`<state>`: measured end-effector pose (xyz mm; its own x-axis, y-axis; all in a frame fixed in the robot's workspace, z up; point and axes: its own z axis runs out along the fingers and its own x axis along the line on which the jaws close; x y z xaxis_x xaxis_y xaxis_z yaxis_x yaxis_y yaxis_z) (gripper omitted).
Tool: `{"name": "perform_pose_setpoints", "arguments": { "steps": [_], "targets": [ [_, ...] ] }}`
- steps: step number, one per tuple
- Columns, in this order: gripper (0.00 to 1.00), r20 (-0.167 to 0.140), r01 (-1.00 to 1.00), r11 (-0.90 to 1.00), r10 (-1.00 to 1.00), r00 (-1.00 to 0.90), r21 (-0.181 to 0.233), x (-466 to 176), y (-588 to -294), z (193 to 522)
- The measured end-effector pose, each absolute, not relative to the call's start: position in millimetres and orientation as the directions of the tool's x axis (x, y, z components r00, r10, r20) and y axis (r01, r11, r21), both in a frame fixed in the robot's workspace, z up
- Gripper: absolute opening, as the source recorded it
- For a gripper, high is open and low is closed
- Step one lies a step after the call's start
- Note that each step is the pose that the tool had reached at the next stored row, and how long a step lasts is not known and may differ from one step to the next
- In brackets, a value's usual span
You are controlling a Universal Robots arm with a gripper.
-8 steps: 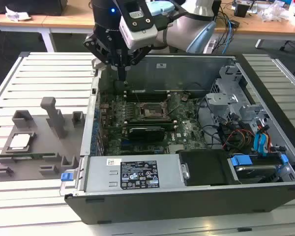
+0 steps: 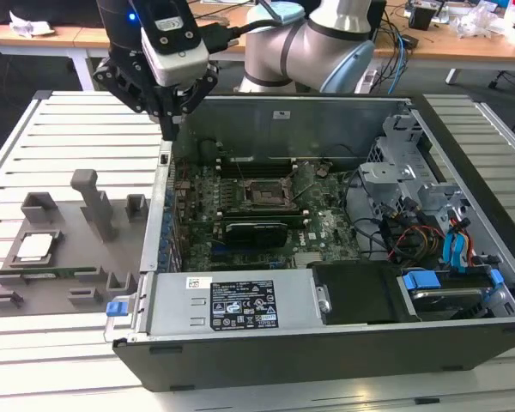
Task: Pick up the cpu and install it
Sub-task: 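Reach for the cpu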
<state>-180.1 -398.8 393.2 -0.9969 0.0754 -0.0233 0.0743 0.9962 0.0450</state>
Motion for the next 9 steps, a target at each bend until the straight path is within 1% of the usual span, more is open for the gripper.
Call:
{"name": "perform_pose_setpoints", "arguments": {
  "steps": [9],
  "targets": [
    [0.11, -0.023, 0.074, 0.996, 0.075, -0.997, 0.045, -215.6, -398.6, 393.1]
  ]
}}
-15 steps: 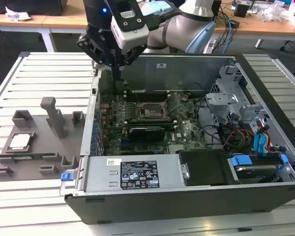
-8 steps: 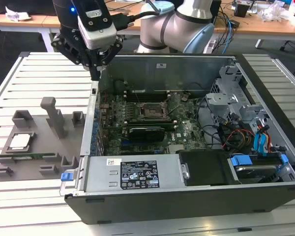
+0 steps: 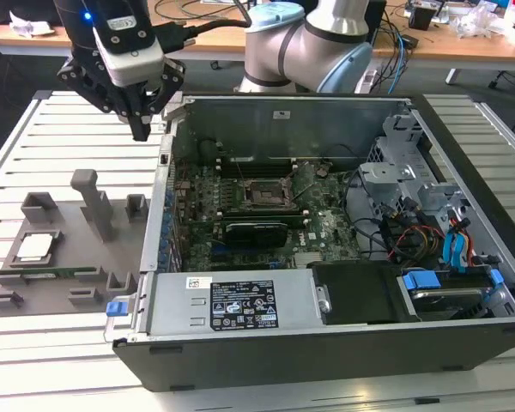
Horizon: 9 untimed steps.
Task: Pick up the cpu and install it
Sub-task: 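Reach for the cpu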
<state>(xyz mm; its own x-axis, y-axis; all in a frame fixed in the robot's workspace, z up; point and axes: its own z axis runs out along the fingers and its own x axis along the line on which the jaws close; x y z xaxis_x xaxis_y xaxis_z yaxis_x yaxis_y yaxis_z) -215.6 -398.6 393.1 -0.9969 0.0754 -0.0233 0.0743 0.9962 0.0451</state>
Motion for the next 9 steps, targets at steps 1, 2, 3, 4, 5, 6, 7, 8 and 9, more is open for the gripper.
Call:
{"name": "perform_pose_setpoints", "arguments": {
  "steps": [1, 2, 3, 4, 5, 6, 7, 8, 9],
  "targets": [
    [0.11, -0.023, 0.074, 0.996, 0.075, -0.997, 0.045, -219.8, -398.6, 393.0],
    [0.11, -0.023, 0.074, 0.996, 0.075, -0.997, 0.045, -223.4, -398.7, 393.1],
    [0.11, -0.023, 0.074, 0.996, 0.075, -0.997, 0.045, -226.5, -398.7, 393.0],
    [0.11, -0.023, 0.074, 0.996, 0.075, -0.997, 0.045, -228.8, -398.7, 393.0],
    [0.11, -0.023, 0.074, 0.996, 0.075, -0.997, 0.045, -230.8, -398.6, 393.0],
    [0.11, -0.023, 0.074, 0.996, 0.075, -0.997, 0.045, -232.1, -398.6, 393.0],
    [0.11, -0.023, 0.074, 0.996, 0.075, -0.997, 0.045, -234.3, -398.6, 392.9],
    [0.11, -0.023, 0.074, 0.996, 0.075, -0.997, 0.045, -243.2, -398.6, 392.9],
    [0.11, -0.023, 0.074, 0.996, 0.075, -0.997, 0.045, -245.6, -398.6, 392.8]
  ]
}}
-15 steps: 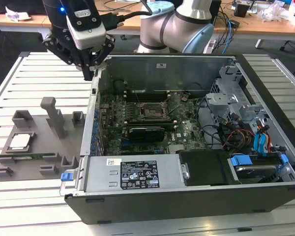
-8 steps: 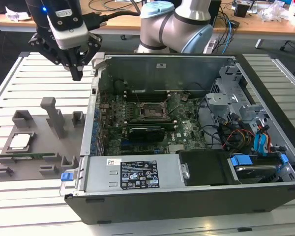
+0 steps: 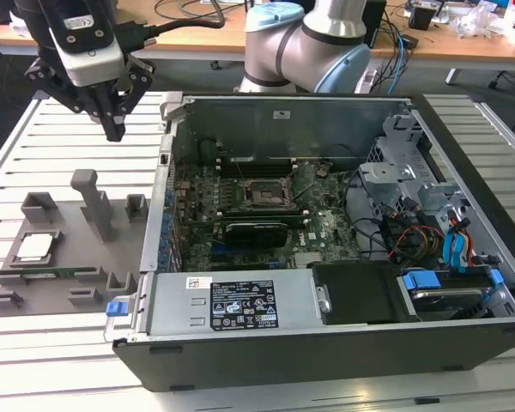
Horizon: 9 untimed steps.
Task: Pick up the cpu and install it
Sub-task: 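Reach for the cpu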
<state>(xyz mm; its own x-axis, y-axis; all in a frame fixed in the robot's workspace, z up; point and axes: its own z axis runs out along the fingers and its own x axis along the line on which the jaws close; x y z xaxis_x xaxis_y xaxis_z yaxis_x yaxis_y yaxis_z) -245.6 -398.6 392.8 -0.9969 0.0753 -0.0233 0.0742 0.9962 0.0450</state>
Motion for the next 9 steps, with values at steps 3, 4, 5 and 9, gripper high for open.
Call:
{"name": "perform_pose_setpoints", "arguments": {
  "steps": [3, 4, 5, 9],
  "targets": [
    [0.11, -0.023, 0.074, 0.996, 0.075, -0.997, 0.045, -254.5, -398.5, 392.8],
    [0.11, -0.023, 0.074, 0.996, 0.075, -0.997, 0.045, -258.3, -398.5, 392.7],
    [0.11, -0.023, 0.074, 0.996, 0.075, -0.997, 0.045, -263.8, -398.5, 392.6],
    [0.11, -0.023, 0.074, 0.996, 0.075, -0.997, 0.045, -276.9, -398.5, 392.5]
  ]
}}
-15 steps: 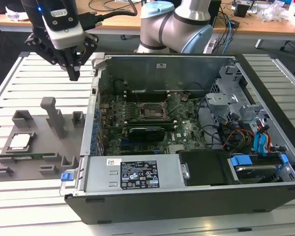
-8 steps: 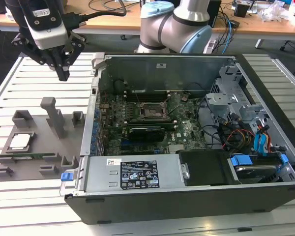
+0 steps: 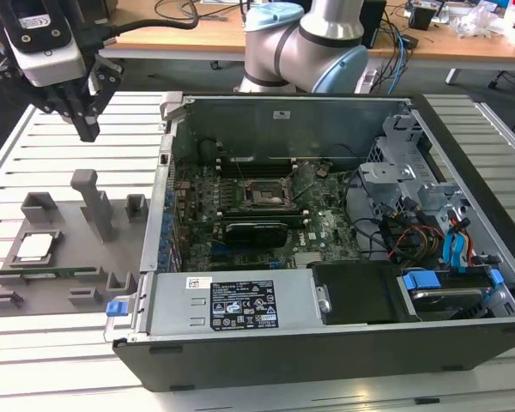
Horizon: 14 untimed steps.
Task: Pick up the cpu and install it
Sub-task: 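Reach for the cpu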
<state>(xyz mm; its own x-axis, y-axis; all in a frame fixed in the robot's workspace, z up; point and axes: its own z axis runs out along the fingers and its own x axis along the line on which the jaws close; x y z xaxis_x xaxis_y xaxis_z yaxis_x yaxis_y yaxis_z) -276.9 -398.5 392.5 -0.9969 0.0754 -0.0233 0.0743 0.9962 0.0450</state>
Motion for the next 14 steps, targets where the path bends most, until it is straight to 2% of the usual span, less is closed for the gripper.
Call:
{"name": "perform_pose_setpoints", "arguments": {
  "steps": [14],
  "targets": [
    [0.11, -0.023, 0.074, 0.996, 0.075, -0.997, 0.045, -323.8, -398.1, 392.0]
  ]
}}
